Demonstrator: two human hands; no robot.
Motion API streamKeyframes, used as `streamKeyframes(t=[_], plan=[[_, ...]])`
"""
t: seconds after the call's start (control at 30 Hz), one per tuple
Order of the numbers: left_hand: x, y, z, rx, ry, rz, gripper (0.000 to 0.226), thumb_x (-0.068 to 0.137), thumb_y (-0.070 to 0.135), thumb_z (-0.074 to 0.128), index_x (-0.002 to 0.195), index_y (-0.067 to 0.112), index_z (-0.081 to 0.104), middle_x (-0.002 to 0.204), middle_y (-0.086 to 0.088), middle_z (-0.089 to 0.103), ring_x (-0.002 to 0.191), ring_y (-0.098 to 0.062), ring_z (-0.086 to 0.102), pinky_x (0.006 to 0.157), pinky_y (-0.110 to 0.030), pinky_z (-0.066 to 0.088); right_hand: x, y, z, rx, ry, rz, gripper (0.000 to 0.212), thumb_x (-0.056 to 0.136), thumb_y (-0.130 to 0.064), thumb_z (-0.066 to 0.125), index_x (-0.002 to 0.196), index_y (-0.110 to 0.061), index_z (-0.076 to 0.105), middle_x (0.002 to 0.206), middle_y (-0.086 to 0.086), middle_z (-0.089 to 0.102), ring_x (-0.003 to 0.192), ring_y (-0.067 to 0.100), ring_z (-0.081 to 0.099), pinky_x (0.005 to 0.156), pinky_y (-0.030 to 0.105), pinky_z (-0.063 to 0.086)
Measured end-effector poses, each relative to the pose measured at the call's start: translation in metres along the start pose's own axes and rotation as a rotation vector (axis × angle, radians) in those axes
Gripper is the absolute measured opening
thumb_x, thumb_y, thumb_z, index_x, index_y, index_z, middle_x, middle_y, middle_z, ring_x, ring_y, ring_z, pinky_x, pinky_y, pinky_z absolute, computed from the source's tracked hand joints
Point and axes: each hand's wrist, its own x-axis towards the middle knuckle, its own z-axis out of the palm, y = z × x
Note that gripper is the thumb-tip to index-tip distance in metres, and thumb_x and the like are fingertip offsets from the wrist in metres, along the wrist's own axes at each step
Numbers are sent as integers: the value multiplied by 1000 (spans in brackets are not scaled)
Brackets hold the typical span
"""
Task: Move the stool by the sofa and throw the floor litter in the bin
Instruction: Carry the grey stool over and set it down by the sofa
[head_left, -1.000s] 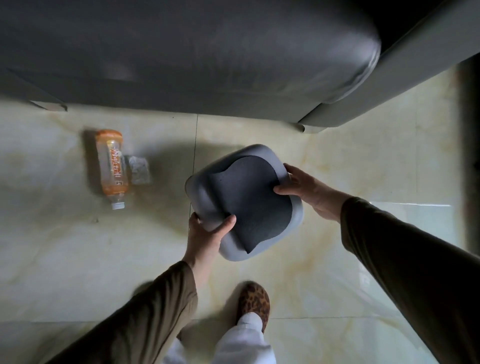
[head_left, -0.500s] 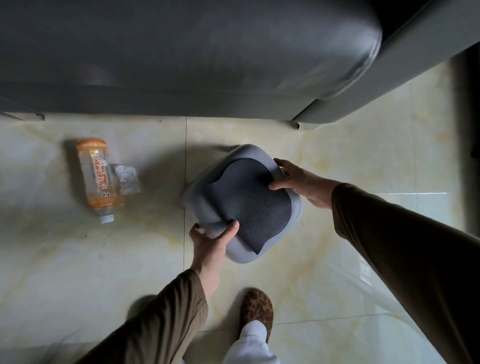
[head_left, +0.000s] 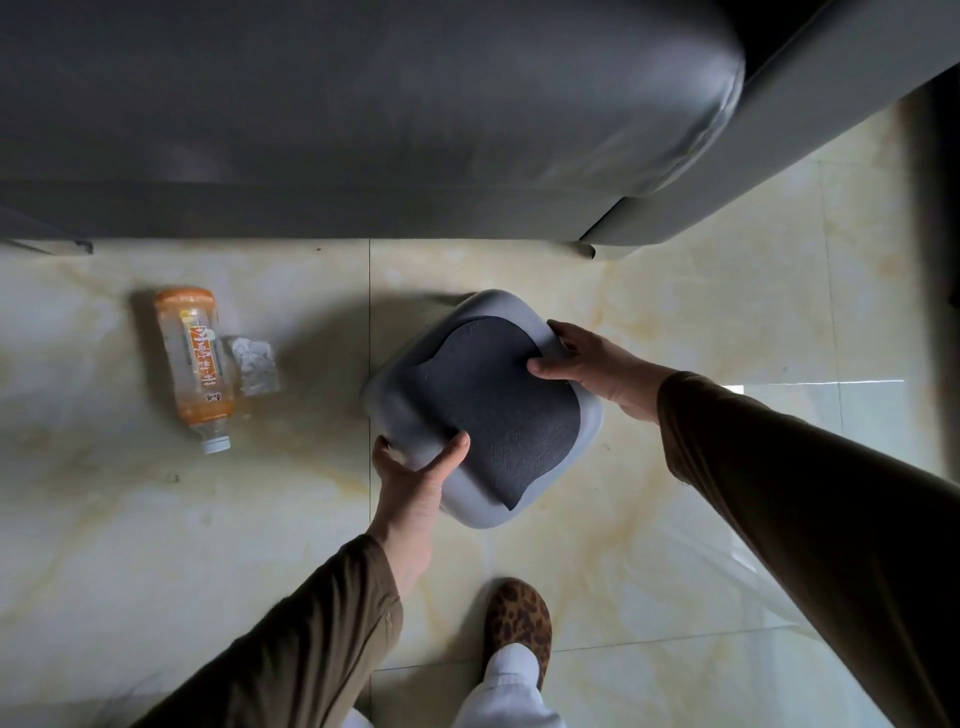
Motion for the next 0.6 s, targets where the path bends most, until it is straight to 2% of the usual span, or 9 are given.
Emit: streamKeyframes(t=[0.1,0.2,0.27,0.33,0.4,0.47,0.6], plan=[[-2,10,-4,54,-18,28,109,58,41,96,147,30,35,141,3,64,125,-14,64,99,-30,50,-5,5,2,68,19,-4,101,61,-55,87,149,-32,44,145,-3,57,128,22,57,113,45,41],[-2,25,-10,115,-59,76,84,78,20,89,146,26,40,135,5,68,119,-10,67,84,-23,50,-16,14,6,163,71,2,110,52,-62,89,148,-33,44,143,-3,59,127,23,58,112,48,41],[2,37,-17,184,-116,90,75,81,19,86,143,28,44,132,8,71,119,-9,67,85,-23,50,-25,18,12,251,106,3,102,63,-53,89,150,-29,41,141,-2,59,121,22,60,105,43,44],[8,48,-24,252,-158,93,78,79,24,88,144,31,45,133,12,71,122,-8,66,91,-26,49,-31,27,19,335,136,11,90,76,-39,85,151,-24,38,131,-3,62,105,13,63,86,33,46],[13,58,-27,311,-184,89,77,81,25,87,144,32,44,132,13,69,119,-5,65,88,-23,48,-38,35,27,405,159,31,80,82,-32,82,149,-22,40,116,-7,65,95,4,61,72,26,44],[16,67,-28,358,-199,91,76,83,23,84,145,34,41,129,16,67,113,0,63,81,-19,46,-42,40,33,459,178,49,74,84,-30,80,146,-21,42,111,-10,65,93,5,62,70,26,44],[27,72,-27,434,-205,85,91,82,27,85,155,32,31,136,9,63,105,5,60,74,-18,44,-42,44,41,508,214,60,75,83,-29,81,146,-20,42,124,0,68,97,10,66,71,30,45]])
